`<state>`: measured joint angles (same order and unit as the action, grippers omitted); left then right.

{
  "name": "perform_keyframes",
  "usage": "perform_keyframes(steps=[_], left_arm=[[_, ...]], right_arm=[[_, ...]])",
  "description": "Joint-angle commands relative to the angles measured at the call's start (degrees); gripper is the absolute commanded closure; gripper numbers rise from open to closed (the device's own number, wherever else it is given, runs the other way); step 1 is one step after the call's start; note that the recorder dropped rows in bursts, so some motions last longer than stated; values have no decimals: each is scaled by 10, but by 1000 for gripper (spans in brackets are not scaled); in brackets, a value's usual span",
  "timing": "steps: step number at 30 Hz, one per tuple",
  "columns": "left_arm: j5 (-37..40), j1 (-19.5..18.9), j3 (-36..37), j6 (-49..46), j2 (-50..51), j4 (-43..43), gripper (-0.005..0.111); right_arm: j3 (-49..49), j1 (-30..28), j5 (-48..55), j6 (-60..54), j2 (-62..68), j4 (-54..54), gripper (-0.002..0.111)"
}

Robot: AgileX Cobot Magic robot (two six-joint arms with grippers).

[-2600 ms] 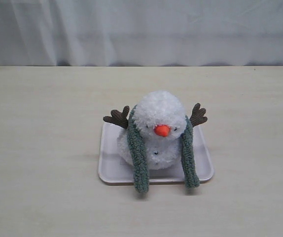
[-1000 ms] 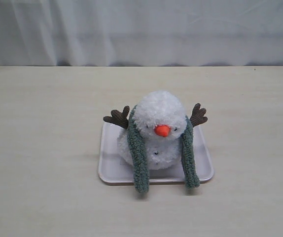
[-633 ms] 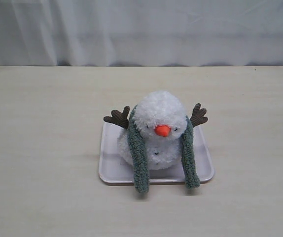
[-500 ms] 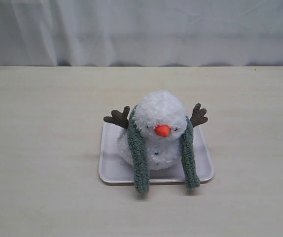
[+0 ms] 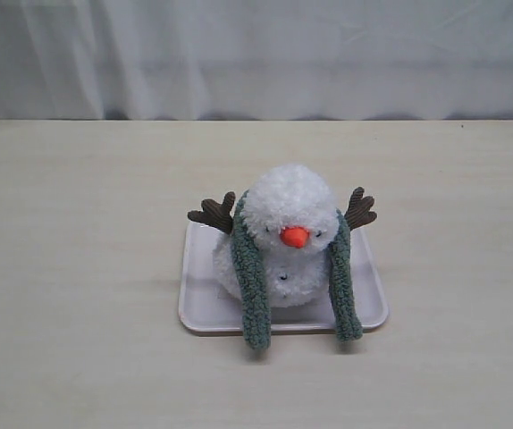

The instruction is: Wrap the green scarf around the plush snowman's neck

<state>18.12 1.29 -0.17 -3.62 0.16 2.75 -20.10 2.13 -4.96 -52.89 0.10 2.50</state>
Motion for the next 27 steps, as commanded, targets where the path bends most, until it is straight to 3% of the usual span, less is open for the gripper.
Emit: perform_keyframes(steps=[1,5,11,15,23,26,27], left_arm=[[-4,3,2,5,-2,0,107],[-4,3,2,5,-2,0,107],[-4,3,2,5,-2,0,107],[-4,3,2,5,-2,0,107],[-4,3,2,5,-2,0,107],[-4,3,2,5,-2,0,107],[-4,3,2,5,-2,0,107]], right_arm=[[81,-3,-103,2,-1,-88,104],[143,-3,-165,2,-1,-105,104],[201,-3,-175,2,-1,-107,104],[201,-3,-88,55,-1,-131,104],[201,-3,-18,311,-1,-155,104],[201,-3,54,566,-1,-234,104],[201,-3,72,605,-1,-234,104]])
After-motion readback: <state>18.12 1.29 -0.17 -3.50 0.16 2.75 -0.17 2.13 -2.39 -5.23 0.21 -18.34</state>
